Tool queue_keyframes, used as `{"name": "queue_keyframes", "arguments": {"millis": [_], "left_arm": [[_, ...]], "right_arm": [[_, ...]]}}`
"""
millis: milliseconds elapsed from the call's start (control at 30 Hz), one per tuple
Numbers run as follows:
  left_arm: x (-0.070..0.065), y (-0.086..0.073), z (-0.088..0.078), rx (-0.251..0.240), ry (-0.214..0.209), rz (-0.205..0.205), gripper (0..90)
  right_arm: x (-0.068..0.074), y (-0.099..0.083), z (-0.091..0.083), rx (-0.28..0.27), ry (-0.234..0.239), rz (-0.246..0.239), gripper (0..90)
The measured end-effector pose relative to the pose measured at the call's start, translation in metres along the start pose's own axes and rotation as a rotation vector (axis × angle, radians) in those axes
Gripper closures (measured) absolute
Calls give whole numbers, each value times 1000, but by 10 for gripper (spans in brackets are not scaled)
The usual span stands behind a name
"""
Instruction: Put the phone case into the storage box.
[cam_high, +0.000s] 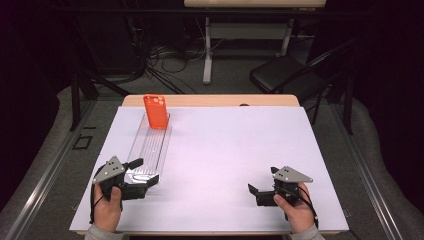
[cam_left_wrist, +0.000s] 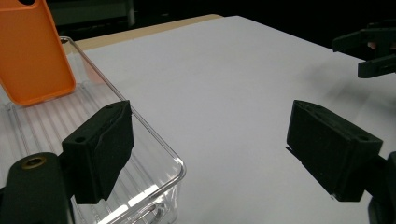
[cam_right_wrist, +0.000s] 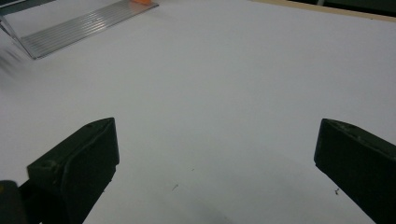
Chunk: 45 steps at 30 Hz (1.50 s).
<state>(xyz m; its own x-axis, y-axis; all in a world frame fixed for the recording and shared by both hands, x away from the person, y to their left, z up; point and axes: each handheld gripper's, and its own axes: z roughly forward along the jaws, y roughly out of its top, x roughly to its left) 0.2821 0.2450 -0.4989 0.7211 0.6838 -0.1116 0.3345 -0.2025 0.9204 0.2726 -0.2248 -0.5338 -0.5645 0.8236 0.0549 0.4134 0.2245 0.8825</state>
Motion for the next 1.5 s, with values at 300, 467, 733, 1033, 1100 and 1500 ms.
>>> {"name": "queue_keyframes", "arguments": {"millis": [300, 467, 733, 1033, 1100, 1500], "left_arm": [[0, -9, -4, -15, -16, 21, 149], [4, -14, -4, 5, -17, 21, 149], [9, -18, -5, -19, -11, 16, 149], [13, -23, -8, -24, -3, 17, 149], [14, -24, -8, -24, -4, 13, 149], [18, -27, -8, -21, 4, -4, 149]], "right_arm": [[-1, -1, -1, -9, -9, 0, 0], [-2, -3, -1, -8, -23, 4, 0], [-4, -4, -1, -15, -34, 11, 0], [-6, -5, -2, -15, -42, 23, 0], [-6, -5, -2, -16, -44, 21, 0], [-7, -7, 0, -16, -48, 23, 0]]}}
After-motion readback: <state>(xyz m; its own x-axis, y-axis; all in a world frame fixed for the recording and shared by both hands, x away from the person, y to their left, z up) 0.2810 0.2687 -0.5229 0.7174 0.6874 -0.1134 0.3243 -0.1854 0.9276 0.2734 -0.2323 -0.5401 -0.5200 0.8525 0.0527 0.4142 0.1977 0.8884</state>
